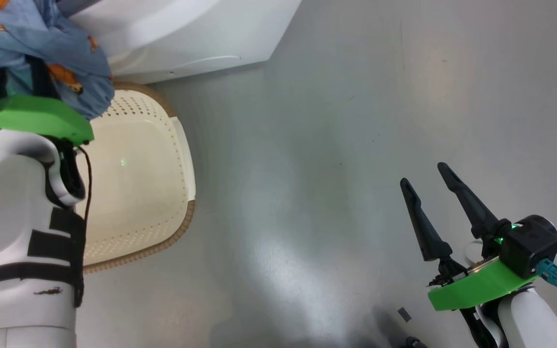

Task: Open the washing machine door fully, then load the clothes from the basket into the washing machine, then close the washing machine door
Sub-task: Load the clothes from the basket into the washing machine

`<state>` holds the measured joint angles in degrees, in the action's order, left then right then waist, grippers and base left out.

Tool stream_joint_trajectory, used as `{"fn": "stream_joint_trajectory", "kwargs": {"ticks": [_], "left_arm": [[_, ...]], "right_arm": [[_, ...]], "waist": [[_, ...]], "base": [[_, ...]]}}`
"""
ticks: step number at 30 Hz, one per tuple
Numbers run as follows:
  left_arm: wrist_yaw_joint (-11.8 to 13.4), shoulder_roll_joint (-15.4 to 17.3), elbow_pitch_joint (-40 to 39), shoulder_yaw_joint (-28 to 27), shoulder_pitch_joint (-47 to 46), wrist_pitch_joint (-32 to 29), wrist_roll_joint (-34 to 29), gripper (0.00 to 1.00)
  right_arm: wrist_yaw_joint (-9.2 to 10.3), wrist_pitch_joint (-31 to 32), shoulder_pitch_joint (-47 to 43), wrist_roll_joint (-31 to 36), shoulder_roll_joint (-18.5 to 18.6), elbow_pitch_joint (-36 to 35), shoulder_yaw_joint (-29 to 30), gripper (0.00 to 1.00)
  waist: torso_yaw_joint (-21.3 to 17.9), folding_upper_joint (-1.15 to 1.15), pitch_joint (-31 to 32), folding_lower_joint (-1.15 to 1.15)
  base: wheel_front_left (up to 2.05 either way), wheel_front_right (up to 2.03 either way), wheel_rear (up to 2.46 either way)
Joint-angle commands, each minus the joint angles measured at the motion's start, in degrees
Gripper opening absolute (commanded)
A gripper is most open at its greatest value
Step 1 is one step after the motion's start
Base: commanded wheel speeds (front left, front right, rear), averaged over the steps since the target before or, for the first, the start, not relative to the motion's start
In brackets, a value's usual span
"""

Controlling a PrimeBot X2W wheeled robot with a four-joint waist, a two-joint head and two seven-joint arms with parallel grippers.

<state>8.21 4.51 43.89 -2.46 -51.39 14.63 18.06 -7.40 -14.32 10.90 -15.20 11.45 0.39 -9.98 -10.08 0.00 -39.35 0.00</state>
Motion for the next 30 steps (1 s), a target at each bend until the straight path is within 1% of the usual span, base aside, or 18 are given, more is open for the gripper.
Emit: {"fn": "stream_joint_trajectory", "kwargs": {"ticks": [1, 4, 10, 15, 19, 23, 24, 25, 30], "left_arm": [[-0.21, 1.5, -1.45, -1.32, -0.2, 0.36, -0.84, 0.0], [-0.01, 0.91, -1.3, -1.69, -0.12, 0.36, -1.91, 0.0], [-0.62, -0.11, -1.5, -2.36, 1.72, 0.37, -2.67, 0.0], [-2.13, -1.06, -2.37, -2.71, 3.89, 0.37, -0.78, 0.0], [-2.36, -1.45, -2.14, -0.13, 4.8, -0.2, -0.11, 0.0], [-1.57, -1.52, -4.33, 1.22, 4.3, -0.9, -0.02, 0.0], [-0.7, -1.54, -6.81, 1.84, 3.84, -1.31, -0.23, 0.0], [-0.7, -1.54, -6.81, 1.84, 3.84, -1.31, -0.23, 0.0], [1.36, -0.96, -14.42, 3.13, 3.22, -4.41, -1.68, 0.0]], "right_arm": [[-0.09, -0.68, -0.78, -0.96, 0.77, -1.2, -0.93, 1.0], [-0.09, -0.68, -0.71, -1.04, 0.52, -1.06, -0.5, 1.0], [-0.09, -0.68, -0.77, -1.2, -0.09, -0.86, -0.12, 1.0], [-0.09, -0.68, -0.82, -1.28, -0.28, -0.79, 0.13, 1.0], [-0.09, -0.68, -1.28, -1.49, -0.22, -0.58, 0.39, 1.0], [-0.09, -0.68, -1.38, -1.48, -0.14, -0.48, 0.37, 1.0], [-0.09, -0.68, -1.44, -1.46, -0.24, -0.47, 0.26, 1.0], [-0.09, -0.68, -1.44, -1.46, -0.24, -0.47, 0.26, 1.0], [-0.09, -0.68, -2.06, -1.7, -0.9, -0.17, -0.13, 1.0]], "waist": [[-0.16, 0.0, -0.27, 0.0], [-0.06, 0.0, -0.39, 0.0], [0.67, 0.0, 0.15, 0.0], [1.58, 0.0, 0.74, 0.0], [2.37, 0.0, 1.29, 0.0], [2.51, 0.0, 1.71, 0.0], [2.41, 0.0, 2.02, 0.0], [2.41, 0.0, 2.02, 0.0], [1.54, 0.0, 2.96, 0.0]], "base": [[0.0, 0.0, 0.0], [0.0, 0.0, 0.0], [0.0, 0.0, 0.0], [0.0, 0.0, 0.0], [0.0, 0.0, 0.0], [0.0, 0.0, 0.0], [0.0, 0.0, 0.0], [0.0, 0.0, 0.0], [0.0, 0.0, 0.0]]}}
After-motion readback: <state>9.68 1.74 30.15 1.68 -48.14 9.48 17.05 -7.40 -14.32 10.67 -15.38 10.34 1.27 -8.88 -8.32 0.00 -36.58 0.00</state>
